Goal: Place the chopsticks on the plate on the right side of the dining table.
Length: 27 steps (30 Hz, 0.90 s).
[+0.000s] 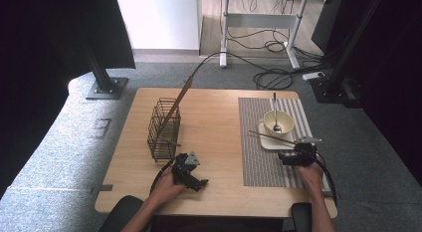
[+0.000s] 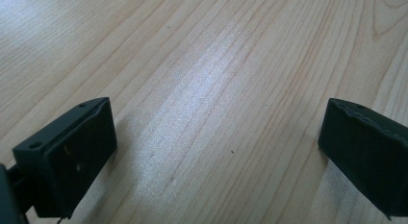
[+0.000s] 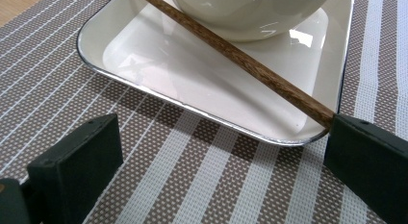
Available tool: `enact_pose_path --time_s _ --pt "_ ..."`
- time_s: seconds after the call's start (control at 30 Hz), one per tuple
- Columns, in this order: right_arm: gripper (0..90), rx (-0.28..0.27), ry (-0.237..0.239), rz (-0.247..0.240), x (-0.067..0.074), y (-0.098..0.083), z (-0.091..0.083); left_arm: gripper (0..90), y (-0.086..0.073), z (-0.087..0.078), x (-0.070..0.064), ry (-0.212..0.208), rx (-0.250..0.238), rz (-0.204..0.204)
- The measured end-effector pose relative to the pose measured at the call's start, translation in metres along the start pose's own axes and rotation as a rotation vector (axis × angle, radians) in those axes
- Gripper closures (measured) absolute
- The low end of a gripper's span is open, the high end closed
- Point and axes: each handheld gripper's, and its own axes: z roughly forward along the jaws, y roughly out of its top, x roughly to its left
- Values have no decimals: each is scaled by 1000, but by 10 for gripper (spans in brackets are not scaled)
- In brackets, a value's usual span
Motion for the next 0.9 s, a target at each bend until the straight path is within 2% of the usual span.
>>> enact_pose_path --time_s 0.4,0.9 --pt "0 -7 -17 0 -4 4 7 0 0 0 0 1 0 -1" --pt "0 11 -18 -41 -11 6 15 0 0 0 0 1 0 -1"
